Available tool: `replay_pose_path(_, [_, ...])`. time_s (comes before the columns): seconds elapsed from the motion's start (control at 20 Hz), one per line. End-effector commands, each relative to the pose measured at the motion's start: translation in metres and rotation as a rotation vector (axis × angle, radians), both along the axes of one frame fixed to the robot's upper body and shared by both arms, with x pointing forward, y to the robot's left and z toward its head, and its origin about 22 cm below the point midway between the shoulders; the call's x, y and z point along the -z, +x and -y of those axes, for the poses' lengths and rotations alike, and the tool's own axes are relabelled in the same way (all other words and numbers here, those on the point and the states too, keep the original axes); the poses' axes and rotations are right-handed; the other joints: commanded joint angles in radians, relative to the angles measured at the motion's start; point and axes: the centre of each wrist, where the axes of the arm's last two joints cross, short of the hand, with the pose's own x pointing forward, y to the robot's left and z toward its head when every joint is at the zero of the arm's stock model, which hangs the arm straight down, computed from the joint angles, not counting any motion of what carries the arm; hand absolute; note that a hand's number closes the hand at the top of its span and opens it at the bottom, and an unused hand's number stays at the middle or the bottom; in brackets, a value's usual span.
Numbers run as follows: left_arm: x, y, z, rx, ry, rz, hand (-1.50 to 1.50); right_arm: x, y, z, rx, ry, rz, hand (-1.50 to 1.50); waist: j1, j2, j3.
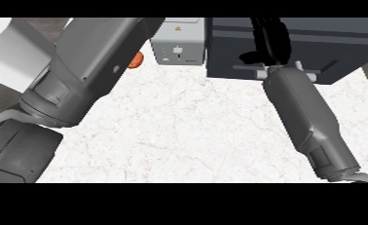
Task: Pick up the can, place it into the drawer and close the drawer
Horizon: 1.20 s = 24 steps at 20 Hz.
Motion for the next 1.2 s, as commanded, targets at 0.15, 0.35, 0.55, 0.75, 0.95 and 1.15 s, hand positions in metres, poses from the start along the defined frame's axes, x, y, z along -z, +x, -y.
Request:
replay_pose_path(0.15, [0.003, -0.001, -0.022, 0.003, 0.006, -0.001, -1.5, -0.032, 0.029, -0.009, 0.028, -0.019, 0.054, -1.5, 0.014, 0.005, 0.0])
replay_pose_path(0.35, [0.004, -0.006, -0.027, 0.018, -0.006, 0.0, -1.5, -0.036, 0.034, -0.017, 0.046, -0.026, 0.08, -1.5, 0.051, 0.008, 0.0])
replay_pose_path(0.55, [0.018, -0.008, -0.041, 0.032, 0.015, 0.0, -1.5, -0.062, 0.042, -0.02, 0.033, 0.002, 0.089, -1.5, 0.055, 0.006, -0.001])
replay_pose_path(0.75, [0.009, -0.013, -0.047, 0.048, -0.015, 0.01, -1.5, -0.059, 0.043, -0.012, 0.03, 0.055, 0.099, -1.5, 0.067, 0.014, 0.001])
replay_pose_path(0.95, [0.026, -0.015, -0.063, 0.036, -0.009, -0.032, -1.5, -0.067, 0.044, -0.019, -0.05, 0.163, 0.117, -1.5, 0.057, 0.006, 0.002])
replay_pose_path(1.15, [0.013, -0.018, -0.08, 0.028, 0.004, -0.01, -1.5, -0.067, 0.045, -0.023, -0.053, 0.185, 0.119, -1.5, 0.061, 0.007, 0.001])
